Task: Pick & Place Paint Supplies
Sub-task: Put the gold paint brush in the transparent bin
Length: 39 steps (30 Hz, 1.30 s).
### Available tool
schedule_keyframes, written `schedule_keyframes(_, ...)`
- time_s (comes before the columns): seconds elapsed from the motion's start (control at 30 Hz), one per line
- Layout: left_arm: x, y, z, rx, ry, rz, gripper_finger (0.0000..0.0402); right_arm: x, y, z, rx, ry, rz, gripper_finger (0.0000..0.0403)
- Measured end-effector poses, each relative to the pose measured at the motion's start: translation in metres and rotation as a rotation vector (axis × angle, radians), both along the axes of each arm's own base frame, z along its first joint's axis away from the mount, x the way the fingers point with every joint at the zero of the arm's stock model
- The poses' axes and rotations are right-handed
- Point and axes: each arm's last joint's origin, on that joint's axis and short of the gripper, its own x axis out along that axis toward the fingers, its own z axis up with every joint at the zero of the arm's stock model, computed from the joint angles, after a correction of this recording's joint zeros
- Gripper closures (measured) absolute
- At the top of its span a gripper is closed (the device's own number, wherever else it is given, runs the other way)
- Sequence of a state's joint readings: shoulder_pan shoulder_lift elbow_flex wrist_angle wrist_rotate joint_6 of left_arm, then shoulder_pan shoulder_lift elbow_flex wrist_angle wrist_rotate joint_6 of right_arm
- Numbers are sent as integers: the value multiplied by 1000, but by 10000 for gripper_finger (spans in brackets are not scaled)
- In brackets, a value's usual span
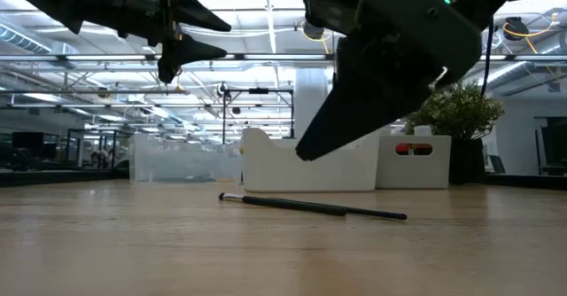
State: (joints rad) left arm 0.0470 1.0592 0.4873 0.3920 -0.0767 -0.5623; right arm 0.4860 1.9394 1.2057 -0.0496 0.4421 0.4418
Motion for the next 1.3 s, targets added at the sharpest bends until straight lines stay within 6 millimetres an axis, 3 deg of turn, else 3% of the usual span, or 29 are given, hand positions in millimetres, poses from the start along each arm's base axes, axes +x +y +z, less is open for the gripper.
schedule_keyframes(0.3, 0, -4, 0, 3, -2, -16, 190, -9, -1, -9, 10, 48, -24, 213)
schedule_keyframes(0.6, 0, -4, 0, 8, -1, -16, 190, -25, 1, -27, 152, 166, 33, 218)
schedule_keyframes(1.07, 0, -4, 0, 3, -1, -17, 190, -49, -9, -48, 63, 316, -18, 298)
schedule_keyframes(1.3, 0, -8, 0, -76, -3, -136, 190, -51, -11, -49, 46, 342, -14, 330)
